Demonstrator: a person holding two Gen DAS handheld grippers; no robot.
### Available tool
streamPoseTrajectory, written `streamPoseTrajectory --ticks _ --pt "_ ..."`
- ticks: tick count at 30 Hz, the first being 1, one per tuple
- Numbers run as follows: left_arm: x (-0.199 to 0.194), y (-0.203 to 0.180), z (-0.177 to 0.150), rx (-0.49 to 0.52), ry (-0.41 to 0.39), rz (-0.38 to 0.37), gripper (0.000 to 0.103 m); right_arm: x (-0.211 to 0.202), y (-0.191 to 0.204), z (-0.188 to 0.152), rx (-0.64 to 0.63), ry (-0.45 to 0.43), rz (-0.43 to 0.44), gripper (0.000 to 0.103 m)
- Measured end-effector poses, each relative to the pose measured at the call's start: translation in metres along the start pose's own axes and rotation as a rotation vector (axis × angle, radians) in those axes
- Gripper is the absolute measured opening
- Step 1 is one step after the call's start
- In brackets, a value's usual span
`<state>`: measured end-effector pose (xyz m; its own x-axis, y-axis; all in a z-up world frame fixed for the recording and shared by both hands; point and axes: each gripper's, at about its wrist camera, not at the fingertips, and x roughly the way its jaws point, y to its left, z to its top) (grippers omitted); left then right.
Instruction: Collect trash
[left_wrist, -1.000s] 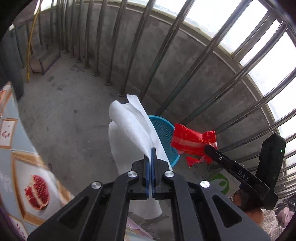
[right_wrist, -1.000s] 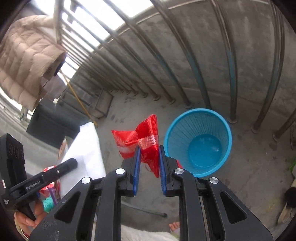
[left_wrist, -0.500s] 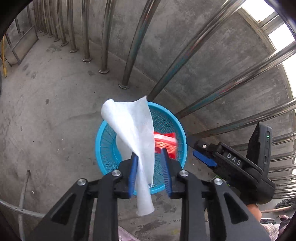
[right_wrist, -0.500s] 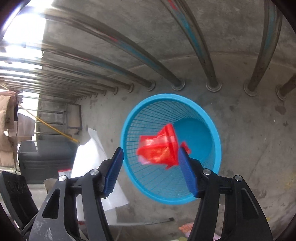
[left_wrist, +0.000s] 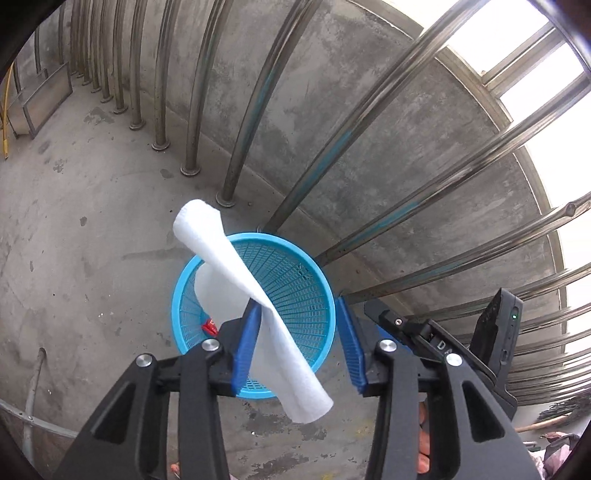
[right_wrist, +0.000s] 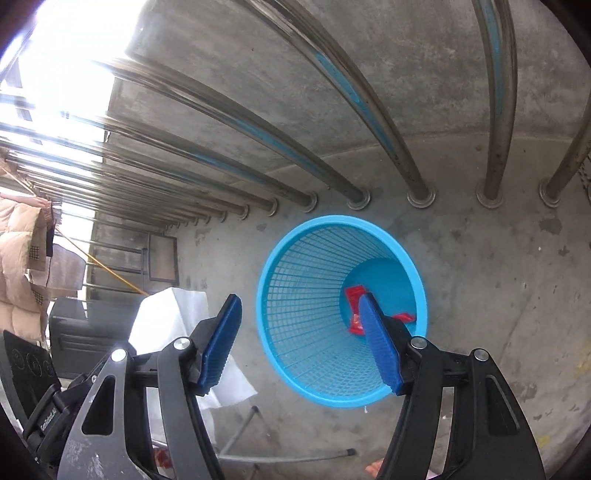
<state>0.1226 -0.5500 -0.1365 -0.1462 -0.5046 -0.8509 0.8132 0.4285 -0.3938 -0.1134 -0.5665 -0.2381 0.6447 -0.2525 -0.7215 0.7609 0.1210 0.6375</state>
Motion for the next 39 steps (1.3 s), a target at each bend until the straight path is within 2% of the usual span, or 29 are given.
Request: streamPoseTrajectory --ticks 3,5,7,9,10,12,14,16,19,23,26,29,34,39 --pt "0.007 -0.010 0.006 0.005 -0.009 -0.015 0.041 -0.020 0.000 -0.005 -0.007 -0.023 0.026 0.063" --pt "0.015 -0.013 0.008 -0.016 0.011 -0.042 0.047 -0.031 -0.002 -0.007 -0.014 -0.041 0.029 0.063" --pt "0.027 -0.013 0.008 -0.044 0.052 -0.055 0.067 -0.037 -0.005 -0.008 -0.022 -0.052 0.018 0.064" --pt "0.045 -0.007 0.007 -0.091 0.136 -0.040 0.084 -0.037 -0.008 -0.008 -0.032 -0.052 0.000 0.064" --pt "0.056 -0.001 0.006 -0.137 0.190 -0.022 0.088 -0.037 -0.008 -0.007 -0.033 -0.051 -0.007 0.064" --pt "0.078 0.020 -0.002 -0.289 0.285 -0.011 0.089 -0.039 -0.009 -0.007 -0.038 -0.046 -0.005 0.064" --pt "0.093 0.044 -0.015 -0.443 0.340 -0.030 0.089 -0.037 -0.010 -0.007 -0.050 -0.045 -0.012 0.064" --pt "0.102 0.059 -0.027 -0.527 0.376 -0.021 0.089 -0.037 -0.011 -0.006 -0.061 -0.045 -0.017 0.064" --pt "0.103 0.065 -0.033 -0.509 0.396 0.004 0.089 -0.034 -0.013 -0.006 -0.071 -0.042 -0.024 0.064" --pt "0.085 0.056 -0.019 -0.411 0.310 -0.025 0.089 -0.031 -0.012 -0.007 -0.081 -0.031 -0.014 0.064" --pt "0.078 0.045 -0.006 -0.409 0.275 -0.106 0.089 -0.031 -0.010 -0.009 -0.097 -0.033 -0.004 0.064" --pt "0.075 0.034 0.004 -0.411 0.273 -0.177 0.089 -0.032 -0.007 -0.012 -0.136 -0.038 -0.007 0.063" --pt "0.076 0.020 0.012 -0.383 0.311 -0.194 0.089 -0.015 0.006 -0.021 -0.235 0.044 0.037 0.049" --pt "0.081 0.013 0.014 -0.349 0.352 -0.189 0.089 0.023 0.020 -0.030 -0.329 0.163 0.034 0.031"
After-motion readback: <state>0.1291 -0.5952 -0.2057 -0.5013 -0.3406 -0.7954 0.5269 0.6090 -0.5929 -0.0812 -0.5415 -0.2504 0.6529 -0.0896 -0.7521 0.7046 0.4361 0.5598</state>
